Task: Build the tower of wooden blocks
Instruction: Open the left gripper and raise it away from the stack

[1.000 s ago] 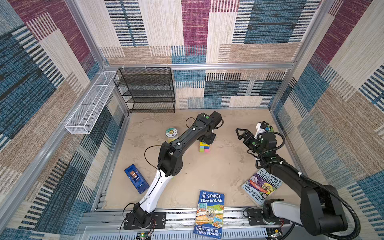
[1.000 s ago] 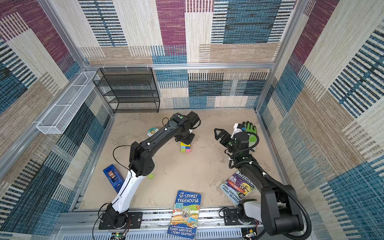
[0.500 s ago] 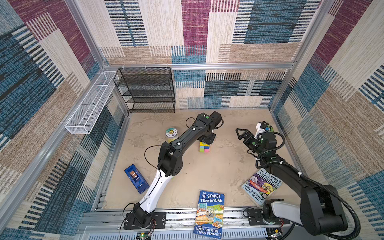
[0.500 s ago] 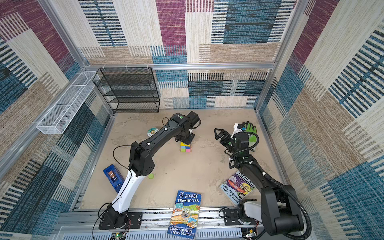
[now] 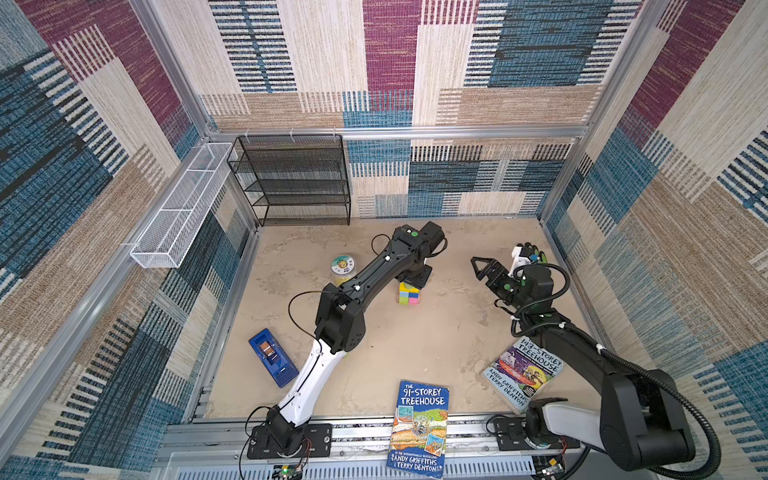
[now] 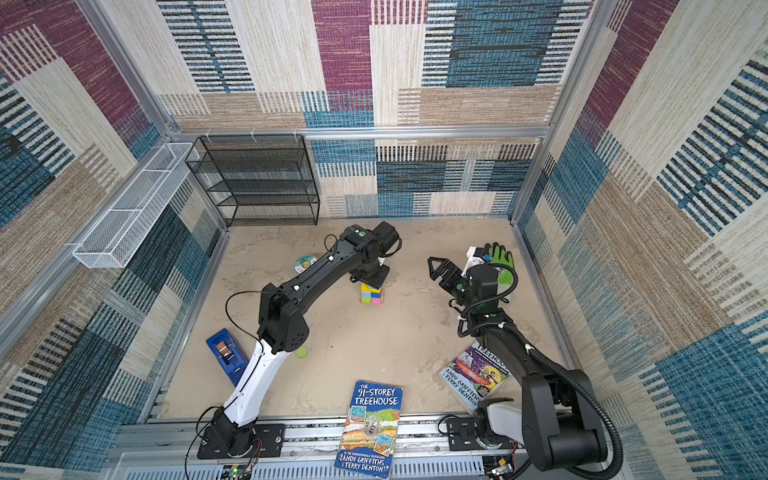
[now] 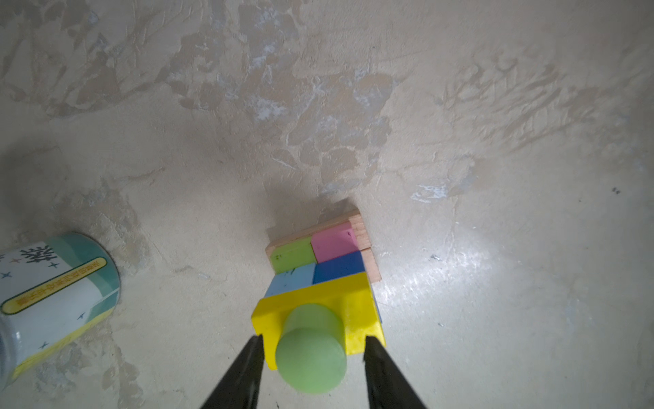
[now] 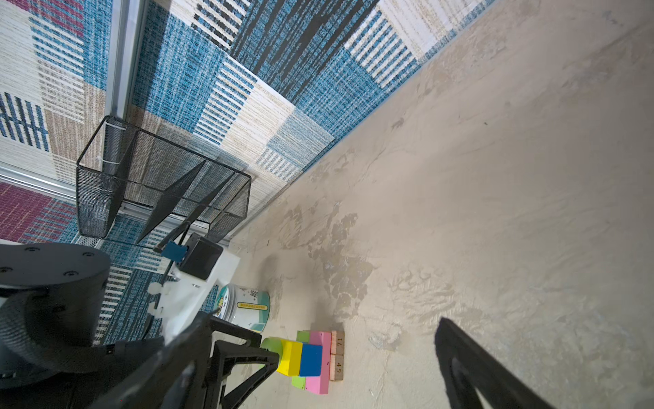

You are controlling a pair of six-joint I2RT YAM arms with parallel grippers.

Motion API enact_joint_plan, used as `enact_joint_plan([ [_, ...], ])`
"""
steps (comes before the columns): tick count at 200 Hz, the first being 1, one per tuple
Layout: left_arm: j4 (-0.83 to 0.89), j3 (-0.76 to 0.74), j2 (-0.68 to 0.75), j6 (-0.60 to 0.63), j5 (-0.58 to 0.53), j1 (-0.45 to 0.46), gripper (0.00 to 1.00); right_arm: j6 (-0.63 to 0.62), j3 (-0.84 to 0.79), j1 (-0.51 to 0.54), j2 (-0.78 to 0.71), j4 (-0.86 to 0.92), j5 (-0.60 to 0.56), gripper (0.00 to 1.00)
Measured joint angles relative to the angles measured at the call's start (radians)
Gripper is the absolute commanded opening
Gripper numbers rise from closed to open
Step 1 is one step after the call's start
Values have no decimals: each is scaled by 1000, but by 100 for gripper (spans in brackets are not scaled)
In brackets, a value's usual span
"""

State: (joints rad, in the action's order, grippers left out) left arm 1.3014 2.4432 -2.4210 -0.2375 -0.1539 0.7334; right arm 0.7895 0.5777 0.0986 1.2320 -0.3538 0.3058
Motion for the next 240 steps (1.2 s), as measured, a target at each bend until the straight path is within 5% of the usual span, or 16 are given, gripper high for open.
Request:
enact_joint_plan([
  [124,0,-15,159,-7,3,1,62,18,-2,0,-9,-1,8,100],
  [240,1,-277,507,-108,-82,40,62,22,-16,0,-74,5,-2,100],
])
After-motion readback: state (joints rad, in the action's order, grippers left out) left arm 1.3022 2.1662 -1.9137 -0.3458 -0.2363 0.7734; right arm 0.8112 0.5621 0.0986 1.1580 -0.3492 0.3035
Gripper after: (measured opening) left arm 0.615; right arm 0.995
